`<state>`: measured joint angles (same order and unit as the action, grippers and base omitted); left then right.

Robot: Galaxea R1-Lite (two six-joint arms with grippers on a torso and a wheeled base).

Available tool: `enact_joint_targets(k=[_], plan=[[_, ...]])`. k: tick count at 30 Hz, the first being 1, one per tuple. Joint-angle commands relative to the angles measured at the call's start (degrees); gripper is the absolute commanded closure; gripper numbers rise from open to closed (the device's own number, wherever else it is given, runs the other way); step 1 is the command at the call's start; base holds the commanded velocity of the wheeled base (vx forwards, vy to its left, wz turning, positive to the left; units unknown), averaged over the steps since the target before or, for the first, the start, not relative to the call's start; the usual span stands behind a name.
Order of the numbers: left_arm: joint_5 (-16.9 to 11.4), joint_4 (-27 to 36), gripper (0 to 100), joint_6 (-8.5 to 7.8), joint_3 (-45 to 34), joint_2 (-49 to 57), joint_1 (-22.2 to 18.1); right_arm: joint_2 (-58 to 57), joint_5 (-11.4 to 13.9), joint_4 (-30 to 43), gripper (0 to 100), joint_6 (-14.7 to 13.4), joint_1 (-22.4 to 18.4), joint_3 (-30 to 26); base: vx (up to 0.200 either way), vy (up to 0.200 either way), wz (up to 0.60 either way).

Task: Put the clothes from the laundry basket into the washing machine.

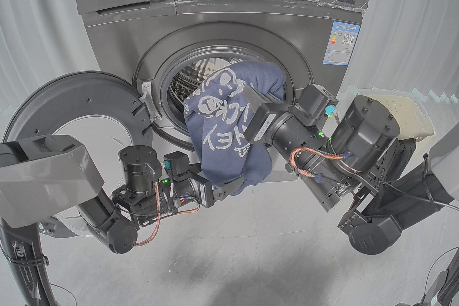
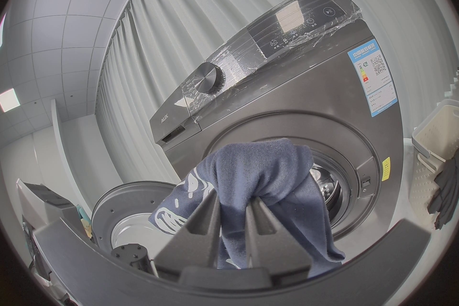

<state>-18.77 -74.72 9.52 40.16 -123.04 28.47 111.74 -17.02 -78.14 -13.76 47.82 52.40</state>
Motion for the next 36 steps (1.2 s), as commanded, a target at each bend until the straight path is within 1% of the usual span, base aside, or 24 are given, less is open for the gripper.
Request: enact_joint_targets(k=[1, 5, 8, 9, 11, 16, 20, 23, 27, 28, 29, 30, 32, 33, 36], plan=[[0.7, -0.7, 0, -0.03, 1.6, -2.6, 0.3, 0.1, 0.0, 0.0, 100, 0.1, 0.1, -0.3, 0.0, 0.0, 0.0], [0.9, -1.0, 0, 0.06, 1.6, -3.6, 1.3, 0.1, 0.0, 0.0, 100, 0.0, 0.1, -0.5, 0.0, 0.0, 0.0], [1.9, -2.9, 0, -0.03, 1.5, -4.6, 1.4, 0.1, 0.0, -0.1, 100, 0.0, 0.1, -0.7, 0.0, 0.0, 0.0], [2.3, -3.9, 100, -0.03, 1.4, -4.9, 1.6, 0.1, 0.0, -0.4, 100, 0.1, 0.1, -0.8, 0.0, 0.0, 0.0], [2.6, -5.1, 100, -0.03, 1.2, -5.2, 1.9, 0.1, 0.0, -0.7, 100, 0.1, 0.1, -1.0, 0.0, 0.0, 0.0], [2.7, -5.4, 100, -0.03, 0.9, -4.7, 2.1, 0.1, 0.0, -0.7, 100, 0.1, 0.0, -1.5, 0.0, 0.0, 0.0], [3.0, -7.1, 100, -0.03, -2.9, -1.0, 3.7, 0.4, 0.0, -0.6, 100, 0.1, -1.1, -1.5, 0.0, 0.0, 0.0], [3.0, -8.3, 100, -0.12, -7.9, 3.2, 5.9, 0.8, 0.1, -0.6, 100, 0.1, -2.3, -1.8, 0.0, 0.0, 0.0], [2.8, -11.7, 100, -0.38, -17.1, 9.5, 9.6, 1.9, 0.1, -0.8, 100, 0.0, -3.4, -2.4, 0.0, 0.0, 0.0], [3.0, -12.8, 100, -0.47, -19.3, 10.9, 10.6, 2.2, 0.5, -1.0, 100, 0.0, -3.4, -2.8, 0.0, 0.0, 0.0], [3.0, -12.8, 100, -0.47, -19.3, 10.9, 10.6, 2.2, 0.5, -1.0, 100, 0.0, -3.4, -2.8, 0.0, 0.0, 0.0], [3.0, -13.9, 100, -1.17, -22.7, 13.0, 12.0, 2.5, 0.8, -2.0, 100, 0.1, -3.3, -3.8, 0.0, 0.0, 0.0], [2.7, -13.9, 100, -1.17, -24.9, 16.1, 12.6, 2.7, 0.8, -2.5, 100, 0.2, -3.1, -4.7, 0.0, 0.0, 0.0], [2.7, -13.9, 100, -1.26, -25.5, 17.4, 12.6, 3.1, 0.8, -2.5, 0, 0.2, -3.0, -5.1, 0.0, 0.0, 0.0], [2.7, -14.0, 100, -0.82, -25.7, 20.3, 12.0, 3.6, 0.8, -2.6, 0, 0.3, -2.9, -6.5, 0.0, 0.0, 0.0]])
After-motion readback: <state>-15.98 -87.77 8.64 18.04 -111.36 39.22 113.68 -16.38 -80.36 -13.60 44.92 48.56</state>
